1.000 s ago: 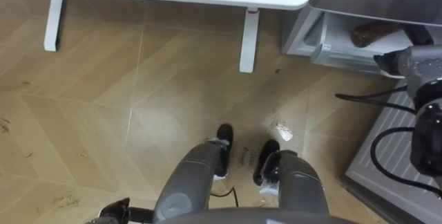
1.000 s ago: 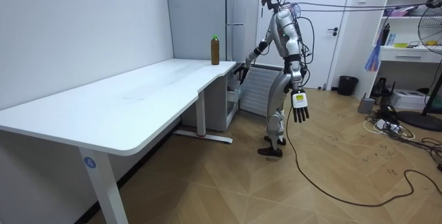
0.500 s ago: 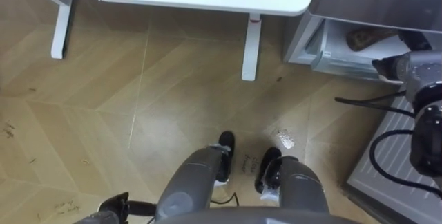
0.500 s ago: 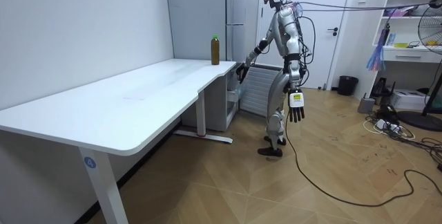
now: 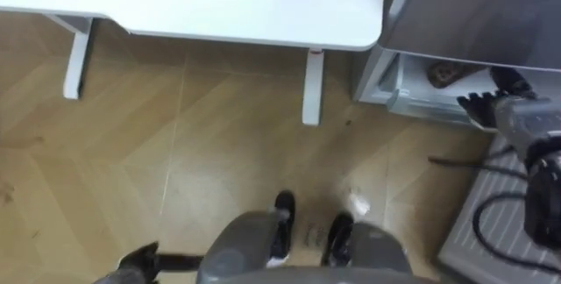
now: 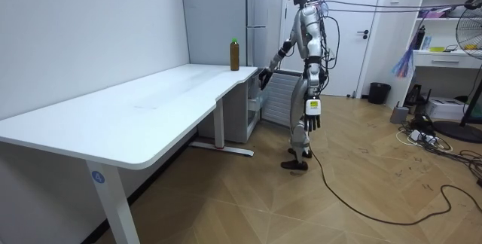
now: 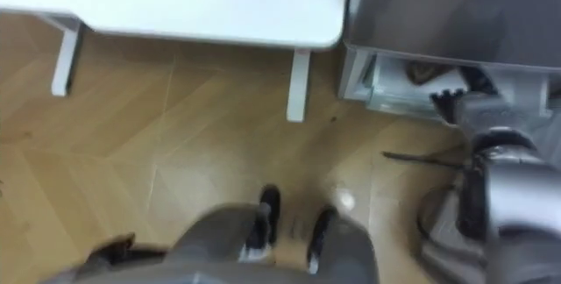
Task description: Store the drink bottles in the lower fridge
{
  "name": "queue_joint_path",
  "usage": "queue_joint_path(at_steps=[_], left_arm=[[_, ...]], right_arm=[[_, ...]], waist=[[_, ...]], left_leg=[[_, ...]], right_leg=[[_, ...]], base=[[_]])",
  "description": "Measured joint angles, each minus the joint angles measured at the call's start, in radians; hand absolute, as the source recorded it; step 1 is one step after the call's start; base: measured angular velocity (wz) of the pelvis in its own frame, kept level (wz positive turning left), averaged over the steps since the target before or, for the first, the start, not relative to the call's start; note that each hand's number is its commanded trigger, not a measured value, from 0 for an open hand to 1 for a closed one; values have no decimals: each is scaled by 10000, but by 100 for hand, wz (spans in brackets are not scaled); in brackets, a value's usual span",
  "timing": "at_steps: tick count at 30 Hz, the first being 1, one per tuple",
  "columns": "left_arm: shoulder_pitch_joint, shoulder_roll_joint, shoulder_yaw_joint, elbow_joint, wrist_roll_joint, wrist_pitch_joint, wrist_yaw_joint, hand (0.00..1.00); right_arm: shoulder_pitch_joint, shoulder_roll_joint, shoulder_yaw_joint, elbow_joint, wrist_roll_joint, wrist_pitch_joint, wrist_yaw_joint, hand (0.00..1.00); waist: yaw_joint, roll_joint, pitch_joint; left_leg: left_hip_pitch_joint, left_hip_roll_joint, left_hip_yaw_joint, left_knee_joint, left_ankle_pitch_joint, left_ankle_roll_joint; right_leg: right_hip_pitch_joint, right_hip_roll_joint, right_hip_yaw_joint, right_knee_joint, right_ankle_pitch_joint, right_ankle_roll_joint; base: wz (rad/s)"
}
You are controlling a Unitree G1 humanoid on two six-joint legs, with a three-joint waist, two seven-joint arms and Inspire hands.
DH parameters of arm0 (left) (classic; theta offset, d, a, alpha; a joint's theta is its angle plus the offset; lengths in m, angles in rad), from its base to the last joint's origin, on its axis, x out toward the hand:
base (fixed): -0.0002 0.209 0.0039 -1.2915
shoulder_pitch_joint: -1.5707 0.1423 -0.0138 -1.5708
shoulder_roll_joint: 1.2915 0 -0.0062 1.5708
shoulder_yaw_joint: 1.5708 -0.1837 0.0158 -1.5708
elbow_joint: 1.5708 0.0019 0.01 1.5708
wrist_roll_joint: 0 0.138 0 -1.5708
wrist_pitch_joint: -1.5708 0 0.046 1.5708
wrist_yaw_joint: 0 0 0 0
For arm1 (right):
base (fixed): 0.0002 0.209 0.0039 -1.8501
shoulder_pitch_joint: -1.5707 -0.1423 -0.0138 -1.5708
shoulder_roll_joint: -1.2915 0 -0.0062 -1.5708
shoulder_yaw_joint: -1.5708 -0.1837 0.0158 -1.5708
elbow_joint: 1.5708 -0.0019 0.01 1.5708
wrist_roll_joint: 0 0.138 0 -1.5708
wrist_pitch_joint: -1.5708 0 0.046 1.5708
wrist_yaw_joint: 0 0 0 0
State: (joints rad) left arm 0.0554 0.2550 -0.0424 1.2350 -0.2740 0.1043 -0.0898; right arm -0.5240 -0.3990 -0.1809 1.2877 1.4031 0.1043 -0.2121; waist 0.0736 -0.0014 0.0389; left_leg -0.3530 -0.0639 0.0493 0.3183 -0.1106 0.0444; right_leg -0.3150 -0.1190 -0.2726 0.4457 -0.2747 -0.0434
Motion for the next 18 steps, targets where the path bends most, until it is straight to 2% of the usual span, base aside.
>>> queue_joint_path(at_steps=[1,2,4,5,7,9,11,12,14,15,18], left_arm=[[36,0,49,-21,19,-5,-3,0],[55,-3,50,-5,20,-4,-4,0],[208,-5,144,-83,31,-6,3,0],[273,-4,223,-118,32,-8,11,0],[502,-2,410,-240,27,-18,116,0],[686,3,426,-351,-22,-28,231,0],[769,-40,412,-429,-23,-1,386,0],[842,-67,416,-553,-18,0,416,0],[898,-107,447,-626,1,-14,427,0],[914,-200,670,-680,7,-28,443,0],[1127,-394,1074,-763,15,-113,597,0]], right_arm=[[261,1,8,-52,-129,42,144,0],[404,2,9,-75,-176,56,222,0],[1149,50,8,-317,-426,66,619,0],[1350,78,7,-431,-519,63,682,0],[2218,107,-7,-525,-836,65,1272,0],[2907,128,11,-517,-1184,67,1504,0],[3590,202,14,-502,-1624,58,1687,0],[3981,345,8,-490,-1806,40,1704,0],[4467,632,10,-444,-2012,92,1718,0],[4797,797,-3,-421,-2415,76,1724,0],[5636,1149,0,-406,-3256,71,1674,0]], waist=[[-74,-46,-51],[-98,-59,-65],[-169,-166,-228],[-188,-212,-277],[-462,-407,-409],[-490,-553,-479],[-586,-582,-477],[-622,-537,-459],[-684,-548,-450],[-713,-474,-398],[-706,-434,-416]], left_leg=[[163,0,7,-26,0,0],[273,0,-4,-66,-1,0],[826,1,-24,-359,0,0],[975,-2,-26,-460,-1,0],[1510,-27,41,-670,-7,5],[1971,-3,56,-845,-28,20],[2303,81,50,-859,-218,31],[2477,180,55,-855,-442,61],[2652,211,61,-866,-475,55],[2748,216,78,-876,-497,54],[2947,217,185,-965,-521,66]], right_leg=[[276,25,-75,-205,36,33],[438,48,-97,-330,56,51],[1113,162,-78,-845,187,133],[1230,171,-69,-907,200,144],[1923,239,-83,-1338,261,214],[2444,331,-44,-1660,360,239],[2833,452,-50,-1956,414,237],[3053,564,-58,-2044,422,227],[3245,585,-28,-2069,448,217],[3345,595,-2,-2107,465,223],[3443,624,195,-2285,453,255]], base=[[14],[11],[-2],[0],[13],[3],[-6],[-9],[-13],[-11],[-13]])
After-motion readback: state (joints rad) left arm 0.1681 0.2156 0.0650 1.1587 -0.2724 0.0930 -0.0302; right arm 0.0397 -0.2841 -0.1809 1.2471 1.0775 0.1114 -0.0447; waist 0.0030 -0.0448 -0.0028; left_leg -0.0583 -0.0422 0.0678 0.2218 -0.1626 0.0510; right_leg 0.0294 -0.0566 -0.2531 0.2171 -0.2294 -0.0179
